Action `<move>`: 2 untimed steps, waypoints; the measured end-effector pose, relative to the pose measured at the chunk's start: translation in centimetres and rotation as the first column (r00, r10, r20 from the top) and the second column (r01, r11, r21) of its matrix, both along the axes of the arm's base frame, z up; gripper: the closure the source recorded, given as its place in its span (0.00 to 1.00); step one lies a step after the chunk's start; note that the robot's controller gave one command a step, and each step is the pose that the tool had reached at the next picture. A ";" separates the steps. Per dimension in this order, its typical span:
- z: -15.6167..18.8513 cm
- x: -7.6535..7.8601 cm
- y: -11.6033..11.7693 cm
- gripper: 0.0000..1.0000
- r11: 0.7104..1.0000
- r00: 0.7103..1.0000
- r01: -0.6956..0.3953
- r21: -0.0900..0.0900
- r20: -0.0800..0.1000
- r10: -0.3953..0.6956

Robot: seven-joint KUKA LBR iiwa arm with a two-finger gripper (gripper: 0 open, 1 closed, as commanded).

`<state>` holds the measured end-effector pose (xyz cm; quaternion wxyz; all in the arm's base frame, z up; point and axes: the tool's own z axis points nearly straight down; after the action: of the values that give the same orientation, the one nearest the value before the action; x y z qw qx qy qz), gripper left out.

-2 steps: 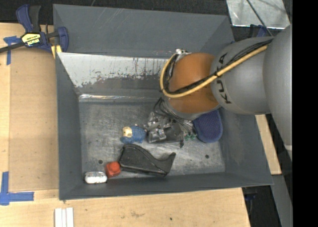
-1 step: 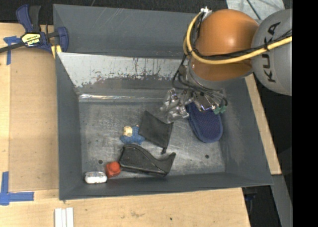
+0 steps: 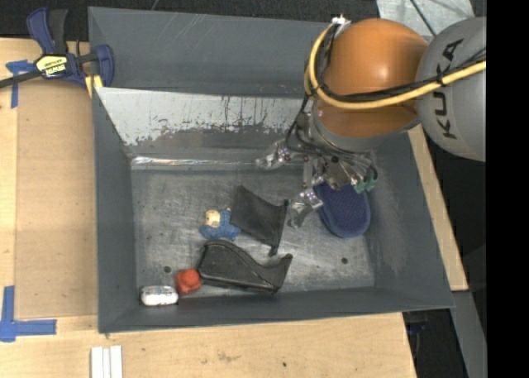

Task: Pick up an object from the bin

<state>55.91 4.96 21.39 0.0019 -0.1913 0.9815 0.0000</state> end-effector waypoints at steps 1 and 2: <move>-14.0 0.3 2.6 0.00 0.993 0.993 -0.119 0.001 0.004 0.119; -13.4 0.8 2.8 1.00 0.993 0.993 -0.117 0.003 0.019 0.117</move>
Offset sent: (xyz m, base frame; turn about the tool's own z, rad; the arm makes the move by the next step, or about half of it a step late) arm 0.0011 0.0259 -0.1401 -0.1216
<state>56.68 7.72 8.01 0.0118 -0.2484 0.9686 0.0004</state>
